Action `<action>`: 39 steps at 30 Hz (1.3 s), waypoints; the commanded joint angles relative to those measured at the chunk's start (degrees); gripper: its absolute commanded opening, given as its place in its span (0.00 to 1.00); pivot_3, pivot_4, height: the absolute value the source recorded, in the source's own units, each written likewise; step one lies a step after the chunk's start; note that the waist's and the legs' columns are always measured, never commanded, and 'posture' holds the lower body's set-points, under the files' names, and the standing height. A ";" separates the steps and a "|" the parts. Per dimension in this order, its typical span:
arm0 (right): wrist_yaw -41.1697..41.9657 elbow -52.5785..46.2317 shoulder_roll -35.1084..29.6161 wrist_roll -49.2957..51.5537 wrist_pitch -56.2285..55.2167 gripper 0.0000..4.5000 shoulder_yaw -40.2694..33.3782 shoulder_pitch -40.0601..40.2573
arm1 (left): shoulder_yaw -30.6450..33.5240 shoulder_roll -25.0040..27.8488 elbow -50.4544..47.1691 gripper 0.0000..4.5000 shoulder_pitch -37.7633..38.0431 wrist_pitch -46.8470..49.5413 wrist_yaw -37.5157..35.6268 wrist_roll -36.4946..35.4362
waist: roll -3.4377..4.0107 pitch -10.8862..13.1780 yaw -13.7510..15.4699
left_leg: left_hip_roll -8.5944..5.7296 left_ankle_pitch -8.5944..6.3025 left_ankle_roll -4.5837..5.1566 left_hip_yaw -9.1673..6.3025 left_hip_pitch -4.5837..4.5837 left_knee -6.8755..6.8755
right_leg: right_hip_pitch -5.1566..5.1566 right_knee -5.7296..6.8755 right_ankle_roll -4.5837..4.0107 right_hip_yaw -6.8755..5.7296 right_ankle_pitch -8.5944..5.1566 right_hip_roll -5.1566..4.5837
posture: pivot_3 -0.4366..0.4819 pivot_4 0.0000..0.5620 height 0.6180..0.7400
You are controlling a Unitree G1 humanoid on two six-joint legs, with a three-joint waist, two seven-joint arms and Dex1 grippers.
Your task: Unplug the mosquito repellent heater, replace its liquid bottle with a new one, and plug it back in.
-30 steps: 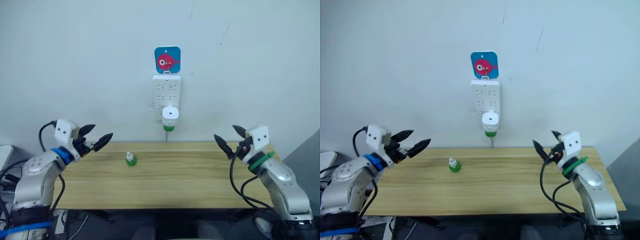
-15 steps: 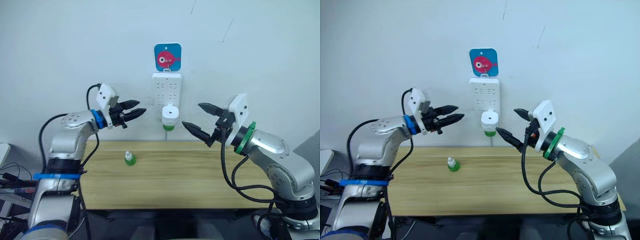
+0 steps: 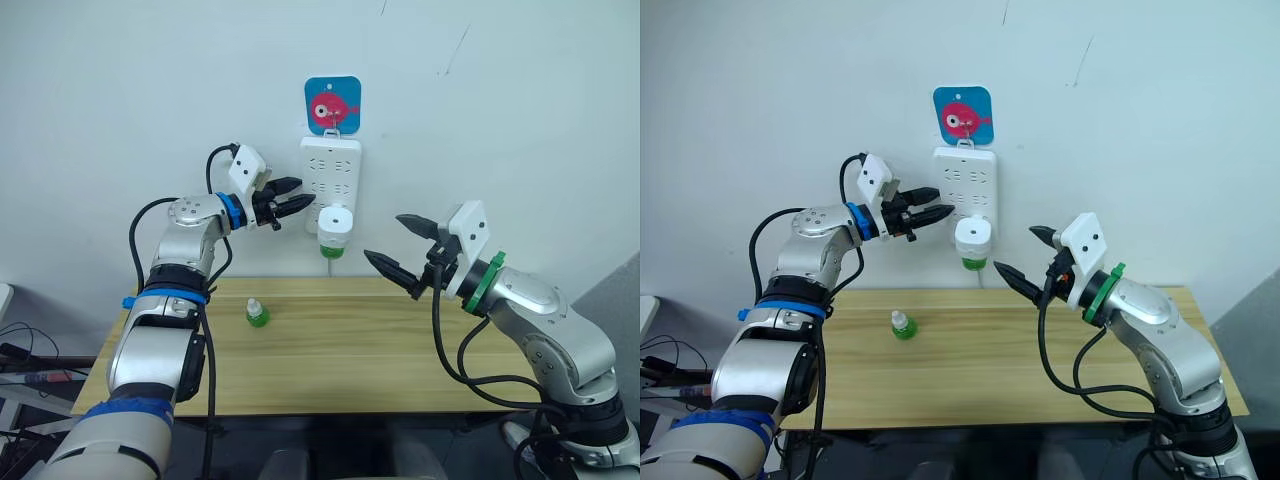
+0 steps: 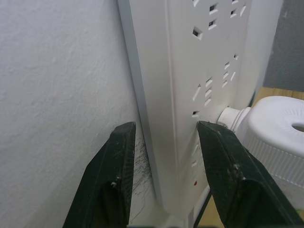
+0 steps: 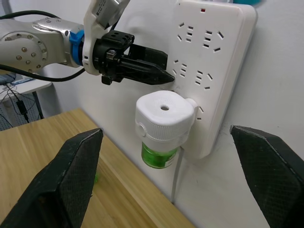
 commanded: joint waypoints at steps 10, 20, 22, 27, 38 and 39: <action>-4.47 -0.08 1.39 -1.00 2.04 1.00 -2.45 -0.30 | -0.13 -4.41 8.10 0.48 -8.09 -3.05 -8.18 2.03 | -0.15 1.14 -0.75 | -0.04 0.01 -0.02 -0.15 -0.54 0.04 | -0.45 0.06 0.02 -0.02 0.01 0.12 | 0.42 0.26 1.00; -10.33 -1.12 5.15 -4.99 3.36 1.00 0.17 1.65 | 1.60 -5.80 7.51 0.36 -8.04 -1.95 -10.37 0.89 | -0.13 1.55 -0.82 | -0.10 0.01 -0.02 -0.17 -0.56 0.05 | -0.48 0.11 0.03 -0.06 0.00 -0.08 | 0.40 0.27 1.00; -11.12 -1.68 6.30 -5.66 3.64 1.00 1.45 1.52 | 1.89 -5.97 7.17 0.30 -7.78 -1.53 -10.88 0.84 | -0.12 1.56 -0.80 | -0.10 0.01 -0.02 -0.20 -0.55 0.06 | -0.47 0.15 0.03 -0.08 0.00 -0.08 | 0.40 0.27 1.00; -14.23 -0.12 9.33 -10.18 2.95 1.00 5.12 -1.29 | 2.34 -5.97 6.91 0.30 -7.89 -0.55 -10.64 0.89 | -0.10 1.65 -0.84 | -0.11 0.01 -0.02 -0.18 -0.55 0.07 | -0.48 0.15 0.03 -0.06 0.00 -0.03 | 0.40 0.28 1.00; -16.96 11.14 16.11 -18.44 -3.20 1.00 8.34 -9.53 | 2.44 -5.97 6.22 0.30 -7.55 -0.25 -10.19 1.49 | -0.10 1.78 -0.89 | -0.16 0.08 -0.14 -0.19 -0.55 0.07 | -0.52 0.23 0.03 -0.07 0.00 -0.01 | 0.42 0.28 1.00; -16.86 11.88 16.40 -18.97 -3.78 1.00 8.36 -10.00 | 2.45 -5.96 6.22 0.30 -7.54 -0.28 -10.10 1.53 | -0.09 1.79 -0.88 | -0.16 0.08 -0.15 -0.19 -0.55 0.07 | -0.52 0.24 0.03 -0.07 0.00 -0.01 | 0.42 0.28 1.00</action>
